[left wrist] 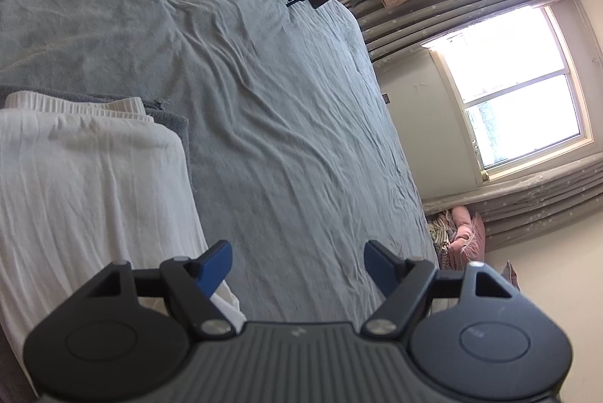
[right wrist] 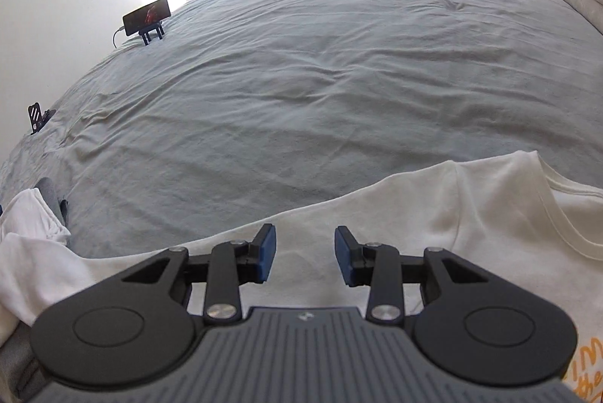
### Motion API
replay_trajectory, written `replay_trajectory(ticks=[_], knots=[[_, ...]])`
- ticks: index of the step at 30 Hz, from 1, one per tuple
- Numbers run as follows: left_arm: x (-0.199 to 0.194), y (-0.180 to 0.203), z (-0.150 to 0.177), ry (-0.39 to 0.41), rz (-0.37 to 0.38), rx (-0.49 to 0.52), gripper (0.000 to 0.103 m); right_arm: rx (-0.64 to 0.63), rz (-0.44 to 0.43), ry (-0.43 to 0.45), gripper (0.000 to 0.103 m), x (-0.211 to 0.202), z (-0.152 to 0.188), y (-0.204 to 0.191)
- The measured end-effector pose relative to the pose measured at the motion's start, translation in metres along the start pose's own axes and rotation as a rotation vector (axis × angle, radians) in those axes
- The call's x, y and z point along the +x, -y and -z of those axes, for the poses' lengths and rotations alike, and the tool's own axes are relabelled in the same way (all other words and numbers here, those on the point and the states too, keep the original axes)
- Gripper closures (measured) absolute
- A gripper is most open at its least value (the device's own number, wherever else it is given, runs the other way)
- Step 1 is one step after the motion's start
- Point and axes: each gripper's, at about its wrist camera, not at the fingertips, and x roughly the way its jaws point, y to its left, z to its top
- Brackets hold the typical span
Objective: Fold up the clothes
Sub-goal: 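Move the right gripper back over the shirt body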
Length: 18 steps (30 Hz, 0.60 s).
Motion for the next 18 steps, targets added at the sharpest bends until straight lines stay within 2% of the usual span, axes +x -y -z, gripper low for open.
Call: replay_trajectory(ticks=[4, 9, 13, 18], knots=[[-0.001, -0.001, 0.000, 0.010, -0.010, -0.005, 0.026, -0.094, 0.026, 0.037, 0.059, 0.010, 0.018, -0.031], [0.000, 0.001, 0.002, 0.004, -0.009, 0.001, 0.026, -0.255, -0.158, 0.038, 0.060, -0.001, 0.030, -0.078], [-0.002, 0.000, 0.002, 0.004, -0.005, -0.006, 0.026, -0.341, -0.130, 0.079, 0.063, -0.016, 0.041, -0.099], [-0.002, 0.000, 0.003, 0.004, -0.009, -0.009, 0.026, -0.145, -0.079, 0.099, 0.063, -0.032, 0.038, -0.061]])
